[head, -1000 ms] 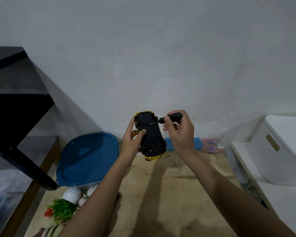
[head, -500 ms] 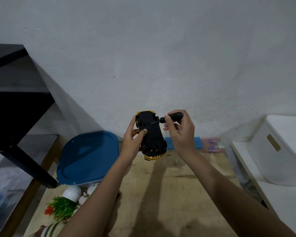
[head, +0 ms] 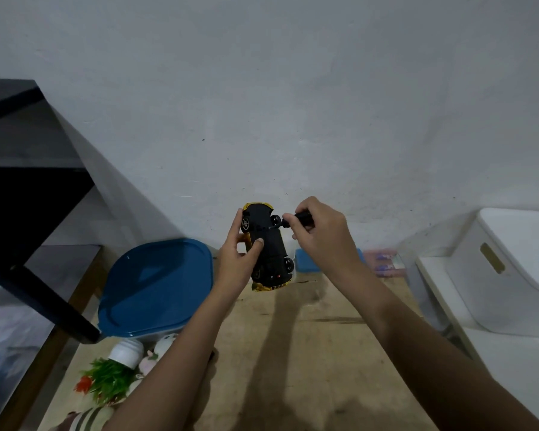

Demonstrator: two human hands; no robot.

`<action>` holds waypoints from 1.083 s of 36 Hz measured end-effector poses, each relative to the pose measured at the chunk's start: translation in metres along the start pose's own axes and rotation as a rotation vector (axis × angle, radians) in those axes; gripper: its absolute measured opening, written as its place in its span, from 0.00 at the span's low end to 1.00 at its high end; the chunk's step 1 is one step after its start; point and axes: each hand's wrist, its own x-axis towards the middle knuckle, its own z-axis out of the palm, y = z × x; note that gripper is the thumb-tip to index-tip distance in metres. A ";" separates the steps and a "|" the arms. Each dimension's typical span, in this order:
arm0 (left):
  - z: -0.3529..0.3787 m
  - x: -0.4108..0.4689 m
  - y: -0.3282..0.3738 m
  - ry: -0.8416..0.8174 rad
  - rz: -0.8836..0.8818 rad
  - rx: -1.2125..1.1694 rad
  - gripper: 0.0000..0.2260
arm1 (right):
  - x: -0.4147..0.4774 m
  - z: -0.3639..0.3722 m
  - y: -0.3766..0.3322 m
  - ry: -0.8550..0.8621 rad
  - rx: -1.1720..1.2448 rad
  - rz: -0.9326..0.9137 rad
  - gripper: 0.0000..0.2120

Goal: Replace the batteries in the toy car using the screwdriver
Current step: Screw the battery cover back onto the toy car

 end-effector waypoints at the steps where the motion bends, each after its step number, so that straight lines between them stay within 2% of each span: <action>1: 0.000 0.000 0.000 0.003 0.004 0.008 0.30 | 0.001 0.000 0.000 -0.022 0.004 0.024 0.11; 6: 0.000 0.002 -0.001 0.020 0.022 0.051 0.30 | 0.002 -0.002 -0.004 -0.148 0.022 0.020 0.05; 10: -0.001 0.003 0.000 0.030 0.025 0.071 0.30 | 0.001 -0.005 -0.004 -0.192 -0.043 0.051 0.07; 12: 0.000 0.002 0.002 0.030 0.038 0.073 0.30 | 0.002 -0.006 -0.006 -0.191 -0.052 0.109 0.10; 15: -0.001 0.002 0.006 0.045 0.052 0.064 0.30 | 0.003 -0.006 -0.006 -0.182 0.013 0.153 0.06; 20: -0.003 0.002 0.012 0.047 0.086 0.075 0.30 | 0.004 -0.011 -0.010 -0.184 0.047 0.245 0.09; 25: -0.004 0.004 0.010 0.061 0.125 0.065 0.30 | 0.007 -0.010 -0.014 -0.188 0.090 0.241 0.09; 30: -0.002 0.004 0.006 0.042 0.152 0.091 0.31 | 0.012 -0.014 -0.020 -0.131 0.132 0.312 0.11; 32: -0.003 0.004 0.006 0.045 0.158 0.095 0.31 | 0.013 -0.012 -0.020 -0.140 0.123 0.278 0.09; 39: 0.001 0.003 0.007 0.014 0.166 -0.007 0.29 | 0.013 -0.013 -0.023 -0.091 0.162 0.299 0.11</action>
